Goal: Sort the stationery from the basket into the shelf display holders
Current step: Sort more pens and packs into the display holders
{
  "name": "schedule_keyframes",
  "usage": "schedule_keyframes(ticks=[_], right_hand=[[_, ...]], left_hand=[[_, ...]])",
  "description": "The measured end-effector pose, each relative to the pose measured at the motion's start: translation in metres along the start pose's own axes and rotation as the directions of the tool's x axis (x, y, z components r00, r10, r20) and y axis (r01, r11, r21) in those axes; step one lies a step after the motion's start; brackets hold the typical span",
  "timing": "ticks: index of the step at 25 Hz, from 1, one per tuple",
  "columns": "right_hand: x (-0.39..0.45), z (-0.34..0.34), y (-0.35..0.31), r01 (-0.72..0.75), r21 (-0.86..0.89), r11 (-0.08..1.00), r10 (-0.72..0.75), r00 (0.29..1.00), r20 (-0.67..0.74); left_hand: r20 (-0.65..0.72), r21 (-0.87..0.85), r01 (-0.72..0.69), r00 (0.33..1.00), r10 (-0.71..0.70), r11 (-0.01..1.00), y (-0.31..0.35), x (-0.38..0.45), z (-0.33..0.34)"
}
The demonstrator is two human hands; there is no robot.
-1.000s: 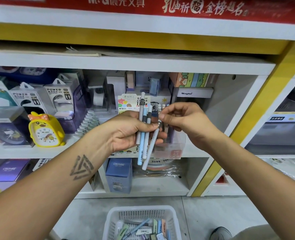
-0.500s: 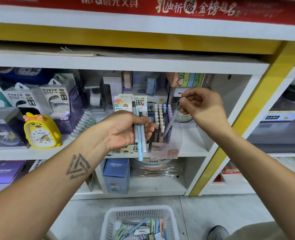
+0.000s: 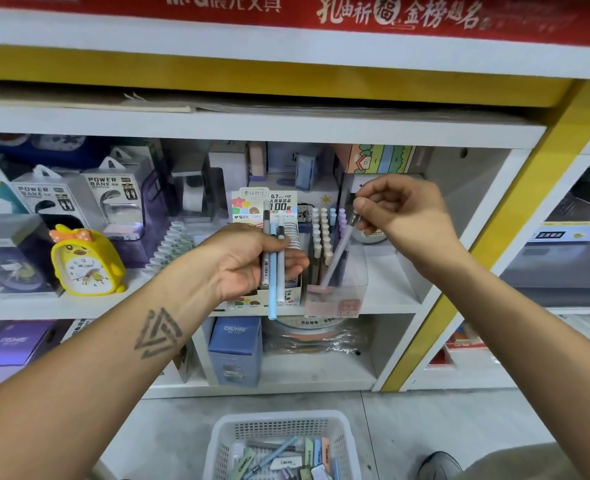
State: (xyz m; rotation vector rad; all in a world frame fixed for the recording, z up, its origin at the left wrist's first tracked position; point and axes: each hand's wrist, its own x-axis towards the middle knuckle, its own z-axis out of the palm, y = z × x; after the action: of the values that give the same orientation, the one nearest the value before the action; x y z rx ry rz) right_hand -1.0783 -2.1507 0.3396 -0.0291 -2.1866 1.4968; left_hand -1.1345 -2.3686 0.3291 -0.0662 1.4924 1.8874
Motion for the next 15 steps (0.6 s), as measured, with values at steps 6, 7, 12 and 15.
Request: schedule_keyframes(ticks=[6,7,12,15], right_hand=[[-0.009,0.016,0.002,0.145,-0.18,0.973,-0.135,0.989,0.067],[-0.011,0.019,0.003,0.176,-0.256,0.95,-0.154,0.983,0.103],[-0.012,0.021,0.005,0.275,-0.411,0.869,-0.217,0.959,0.182],[-0.013,0.022,0.008,0.309,-0.45,0.838,-0.222,0.946,0.237]], left_hand=[[-0.045,0.007,-0.017,0.999,0.017,1.0,0.001,0.002,-0.001],[-0.04,0.014,-0.019,0.999,0.019,1.0,0.001,0.002,-0.001],[-0.018,0.019,-0.032,0.999,0.032,0.999,0.001,0.002,-0.003],[-0.009,0.019,-0.036,0.999,0.036,0.999,0.0,0.001,-0.002]])
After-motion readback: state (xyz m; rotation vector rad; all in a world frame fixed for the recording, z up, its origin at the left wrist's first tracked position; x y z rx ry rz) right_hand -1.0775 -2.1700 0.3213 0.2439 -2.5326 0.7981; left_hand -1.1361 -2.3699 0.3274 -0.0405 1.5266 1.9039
